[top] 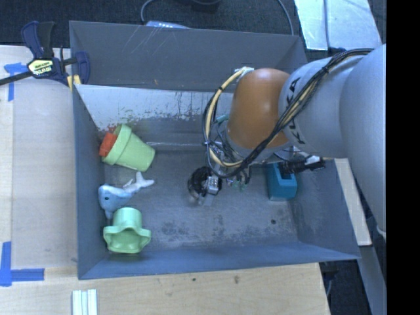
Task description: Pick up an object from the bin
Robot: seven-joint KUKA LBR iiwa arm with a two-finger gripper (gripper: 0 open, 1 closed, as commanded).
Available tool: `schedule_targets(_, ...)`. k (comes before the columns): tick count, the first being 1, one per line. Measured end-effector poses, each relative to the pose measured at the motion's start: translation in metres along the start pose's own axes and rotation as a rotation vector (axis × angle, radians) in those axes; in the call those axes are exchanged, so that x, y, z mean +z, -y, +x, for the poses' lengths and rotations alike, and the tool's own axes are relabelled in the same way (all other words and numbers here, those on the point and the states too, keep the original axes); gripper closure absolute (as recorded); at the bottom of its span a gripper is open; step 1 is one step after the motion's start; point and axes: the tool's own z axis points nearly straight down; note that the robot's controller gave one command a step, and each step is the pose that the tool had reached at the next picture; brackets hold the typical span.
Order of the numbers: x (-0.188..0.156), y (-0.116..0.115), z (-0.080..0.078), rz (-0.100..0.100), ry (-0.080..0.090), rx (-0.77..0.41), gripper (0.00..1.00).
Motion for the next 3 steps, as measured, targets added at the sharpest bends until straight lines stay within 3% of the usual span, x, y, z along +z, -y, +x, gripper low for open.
schedule_targets(1, 0.0157, 0.0007, -0.0249, -0.008, 0.019, -0.22, 1.0)
schedule_targets(3, 0.0157, 0.0008, -0.025, -0.009, 0.019, -0.219, 1.0)
